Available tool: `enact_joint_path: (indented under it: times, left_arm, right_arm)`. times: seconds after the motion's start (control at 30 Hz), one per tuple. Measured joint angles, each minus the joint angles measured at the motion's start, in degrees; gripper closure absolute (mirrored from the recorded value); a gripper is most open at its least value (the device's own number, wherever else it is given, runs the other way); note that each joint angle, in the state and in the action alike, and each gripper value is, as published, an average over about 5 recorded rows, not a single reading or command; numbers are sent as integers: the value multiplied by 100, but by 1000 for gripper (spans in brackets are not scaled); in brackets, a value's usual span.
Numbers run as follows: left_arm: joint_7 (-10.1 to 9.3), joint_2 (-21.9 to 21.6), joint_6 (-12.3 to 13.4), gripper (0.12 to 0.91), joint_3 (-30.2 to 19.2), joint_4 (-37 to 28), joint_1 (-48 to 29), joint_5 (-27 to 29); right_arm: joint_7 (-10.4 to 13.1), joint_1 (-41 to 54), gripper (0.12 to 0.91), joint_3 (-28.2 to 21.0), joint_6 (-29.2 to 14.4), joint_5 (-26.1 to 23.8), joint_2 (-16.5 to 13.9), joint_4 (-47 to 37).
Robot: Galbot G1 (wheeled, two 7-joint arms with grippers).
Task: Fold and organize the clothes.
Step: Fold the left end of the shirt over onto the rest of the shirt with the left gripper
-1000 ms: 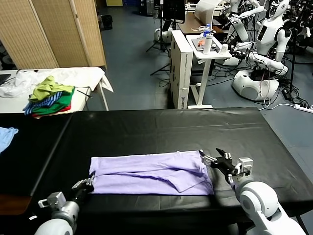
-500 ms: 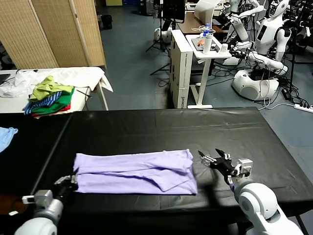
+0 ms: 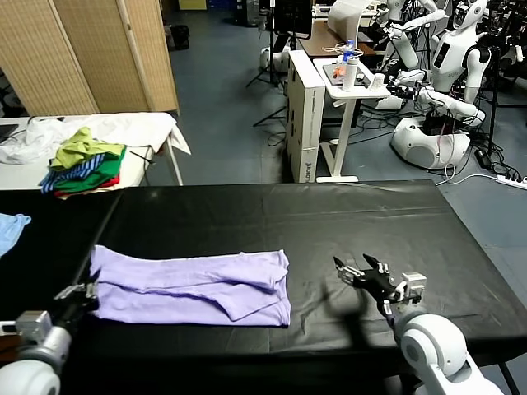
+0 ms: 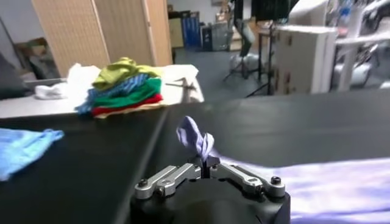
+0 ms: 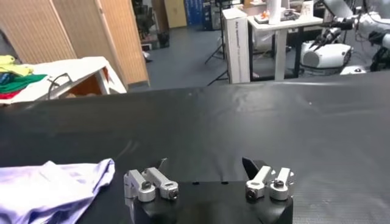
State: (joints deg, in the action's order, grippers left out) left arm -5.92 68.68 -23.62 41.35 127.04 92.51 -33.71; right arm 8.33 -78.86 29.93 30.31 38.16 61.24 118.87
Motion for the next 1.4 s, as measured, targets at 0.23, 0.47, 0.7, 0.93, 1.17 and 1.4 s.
enact_joint_path:
  times: [0.23, 0.47, 0.7, 0.93, 1.17, 1.4]
  left_arm:
    - [-129, 435, -62, 852, -855, 22, -185, -58]
    - [-247, 700, -115, 852, -1507, 87, -359, -180]
    - [-255, 878, -131, 852, -1943, 103, -479, -214]
    - [-230, 1062, -141, 852, -2263, -11, -637, -175]
    - [-191, 1175, -146, 852, -2505, -190, -788, -82]
    - [-134, 1208, -139, 852, -2609, -357, -889, 53]
  right_arm:
    - [-37, -297, 118, 280, -36, -75, 59, 32]
    - [-45, -378, 118, 288, -38, -145, 144, 31]
    - [-61, -496, 118, 323, -45, -198, 211, 58]
    - [-97, -650, 118, 429, -54, -235, 226, 106]
    - [-101, -697, 118, 458, -56, -253, 228, 114]
    - [-102, -705, 118, 423, -55, -299, 267, 116]
